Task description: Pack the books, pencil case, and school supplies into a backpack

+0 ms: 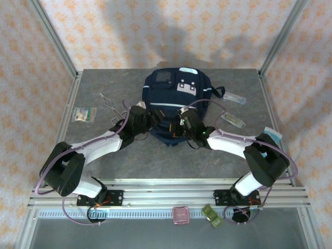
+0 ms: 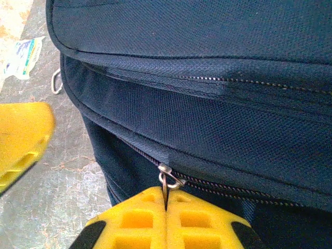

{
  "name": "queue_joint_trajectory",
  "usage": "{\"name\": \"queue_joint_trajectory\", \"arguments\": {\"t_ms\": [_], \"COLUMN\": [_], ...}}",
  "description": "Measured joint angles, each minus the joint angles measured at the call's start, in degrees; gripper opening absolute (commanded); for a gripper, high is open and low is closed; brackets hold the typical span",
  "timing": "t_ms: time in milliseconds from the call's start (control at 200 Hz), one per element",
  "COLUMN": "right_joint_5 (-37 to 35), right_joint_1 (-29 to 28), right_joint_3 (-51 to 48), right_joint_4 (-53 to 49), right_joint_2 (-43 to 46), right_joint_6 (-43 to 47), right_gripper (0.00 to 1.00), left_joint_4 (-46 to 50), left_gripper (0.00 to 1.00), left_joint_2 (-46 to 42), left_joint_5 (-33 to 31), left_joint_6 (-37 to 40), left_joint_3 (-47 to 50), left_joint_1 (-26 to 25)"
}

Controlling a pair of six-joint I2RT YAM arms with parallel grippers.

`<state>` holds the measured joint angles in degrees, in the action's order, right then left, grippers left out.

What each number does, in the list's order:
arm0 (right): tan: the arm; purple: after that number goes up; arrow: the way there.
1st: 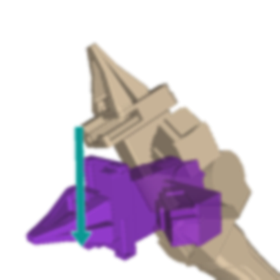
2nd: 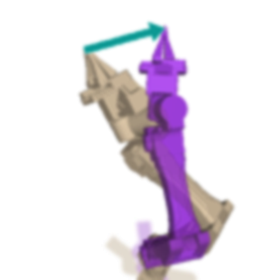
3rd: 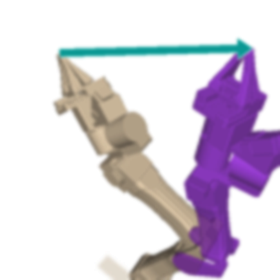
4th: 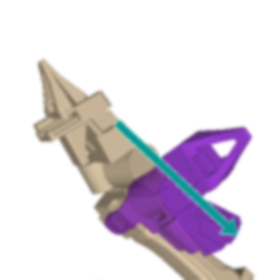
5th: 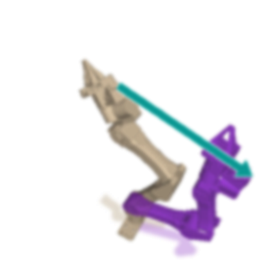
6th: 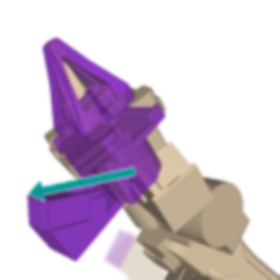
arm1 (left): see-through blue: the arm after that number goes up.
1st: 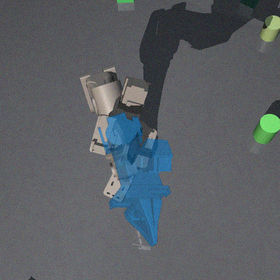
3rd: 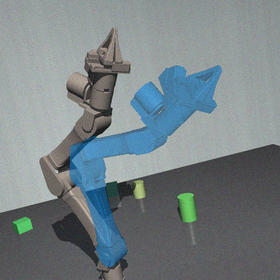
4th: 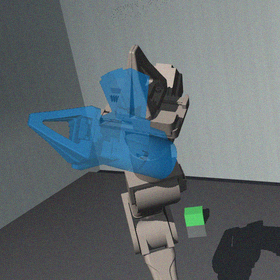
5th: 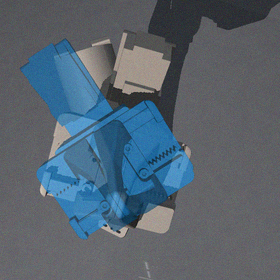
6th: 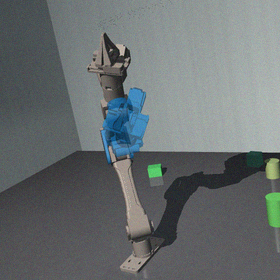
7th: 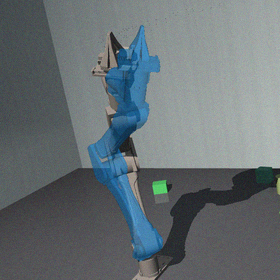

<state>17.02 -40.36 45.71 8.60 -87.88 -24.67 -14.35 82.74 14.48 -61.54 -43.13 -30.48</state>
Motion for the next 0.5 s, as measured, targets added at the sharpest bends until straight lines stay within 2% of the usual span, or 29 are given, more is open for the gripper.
{"name": "queue_joint_trajectory", "arguments": {"t_ms": [235,340,375,405,445,501], "right_joint_5": [0.0,0.0,0.0,0.0,0.0,-0.1], "right_joint_1": [0.0,0.0,0.0,0.0,0.0,0.1], "right_joint_3": [-0.4,-0.5,-0.5,-0.5,-0.5,-0.5], "right_joint_4": [0.5,0.4,0.4,0.5,0.5,0.5], "right_joint_2": [0.5,0.5,0.5,0.5,0.5,0.5], "right_joint_6": [0.0,0.0,0.0,0.0,0.0,0.0], "right_gripper": [0.0,0.0,0.0,0.0,0.0,0.0], "left_joint_4": [-0.4,-0.4,-0.5,-0.7,-0.7,-0.5], "left_gripper": [0.57,0.54,0.5,0.42,0.22,0.07], "left_joint_2": [8.4,10.1,10.3,10.6,11.0,12.2], "left_joint_5": [-1.5,-2.5,-2.9,-3.1,-3.3,-3.6], "left_joint_6": [-2.5,-3.1,-3.2,-3.3,-3.5,-3.5], "left_joint_3": [-3.3,-4.3,-4.5,-4.6,-4.8,-5.4], "left_joint_1": [-1.1,-1.8,-1.8,-1.8,-1.8,-1.8]}}
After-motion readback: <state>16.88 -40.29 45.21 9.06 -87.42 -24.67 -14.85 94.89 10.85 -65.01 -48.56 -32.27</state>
